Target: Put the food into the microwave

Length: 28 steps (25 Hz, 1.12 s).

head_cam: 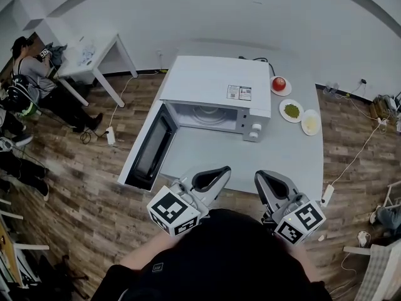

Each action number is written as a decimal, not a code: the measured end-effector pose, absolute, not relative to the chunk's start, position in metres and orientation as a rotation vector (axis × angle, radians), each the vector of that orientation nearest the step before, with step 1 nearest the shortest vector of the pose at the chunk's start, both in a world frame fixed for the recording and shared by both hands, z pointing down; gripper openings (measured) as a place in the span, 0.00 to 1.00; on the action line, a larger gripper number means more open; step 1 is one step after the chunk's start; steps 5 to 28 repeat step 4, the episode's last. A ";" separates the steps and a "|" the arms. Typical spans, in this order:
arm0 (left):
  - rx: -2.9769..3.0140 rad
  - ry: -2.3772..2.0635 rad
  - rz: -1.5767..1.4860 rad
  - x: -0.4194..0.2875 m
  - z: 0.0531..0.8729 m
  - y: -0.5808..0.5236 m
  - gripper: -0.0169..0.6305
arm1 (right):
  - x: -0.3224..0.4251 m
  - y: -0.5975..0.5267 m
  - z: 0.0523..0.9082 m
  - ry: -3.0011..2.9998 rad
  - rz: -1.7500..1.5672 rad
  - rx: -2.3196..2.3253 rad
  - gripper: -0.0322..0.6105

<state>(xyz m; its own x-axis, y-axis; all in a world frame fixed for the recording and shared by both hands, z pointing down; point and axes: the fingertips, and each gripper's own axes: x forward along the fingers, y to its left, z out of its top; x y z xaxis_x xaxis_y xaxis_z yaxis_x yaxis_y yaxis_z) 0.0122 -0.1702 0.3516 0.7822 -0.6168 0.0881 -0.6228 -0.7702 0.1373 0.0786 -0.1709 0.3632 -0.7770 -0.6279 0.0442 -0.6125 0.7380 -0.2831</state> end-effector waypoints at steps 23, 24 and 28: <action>2.805 -0.993 0.060 0.007 0.354 -0.168 0.04 | 0.075 -0.168 0.365 2.885 -0.445 -1.026 0.07; 2.805 -0.993 0.060 0.007 0.354 -0.168 0.04 | 0.075 -0.168 0.365 2.885 -0.445 -1.026 0.07; 2.805 -0.993 0.060 0.007 0.354 -0.168 0.04 | 0.075 -0.168 0.365 2.885 -0.445 -1.026 0.07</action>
